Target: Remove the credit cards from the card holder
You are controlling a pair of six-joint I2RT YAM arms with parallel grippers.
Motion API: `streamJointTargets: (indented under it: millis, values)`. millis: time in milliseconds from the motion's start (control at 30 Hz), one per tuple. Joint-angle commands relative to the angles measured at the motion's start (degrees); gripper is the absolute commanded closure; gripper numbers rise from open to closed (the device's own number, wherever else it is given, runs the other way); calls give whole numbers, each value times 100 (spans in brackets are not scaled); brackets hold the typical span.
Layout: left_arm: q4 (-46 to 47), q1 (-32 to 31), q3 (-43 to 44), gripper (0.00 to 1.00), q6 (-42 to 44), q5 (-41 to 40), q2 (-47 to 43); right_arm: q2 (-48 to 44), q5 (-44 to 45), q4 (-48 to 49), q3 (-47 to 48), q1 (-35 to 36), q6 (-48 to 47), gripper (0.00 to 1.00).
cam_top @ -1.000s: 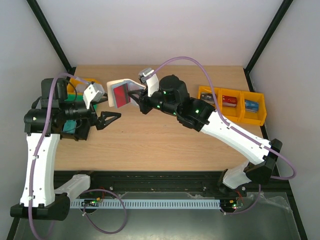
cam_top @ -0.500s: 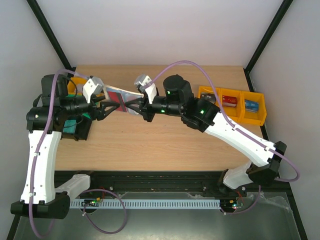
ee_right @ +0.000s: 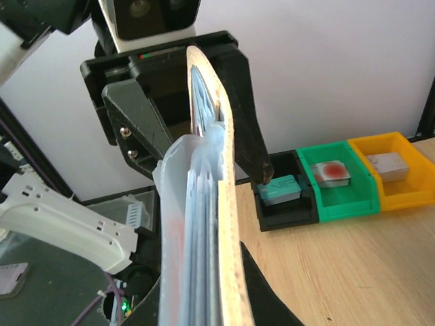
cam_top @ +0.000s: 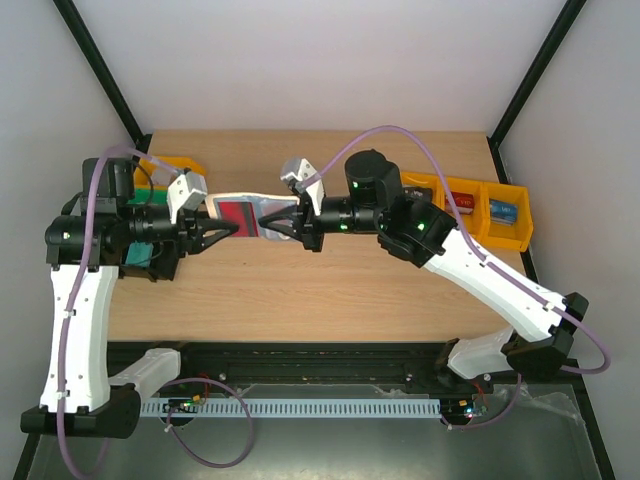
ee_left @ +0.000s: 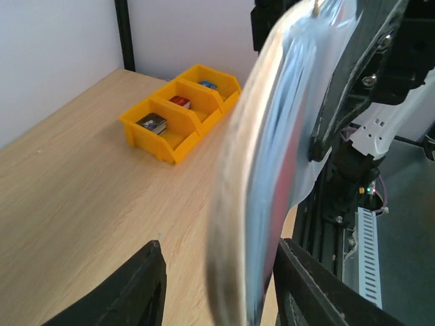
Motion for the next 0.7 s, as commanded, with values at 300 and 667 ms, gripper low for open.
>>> streamJointTargets:
  millis: [300,667]
  values:
    - [-892,9,117,65,1101,1280,52,-239,-1417,501,-186,-280,-267,98]
    - [-889,139,-159,98,1041,1759,-34,-82,-1566,841,-183,-382,-15,98]
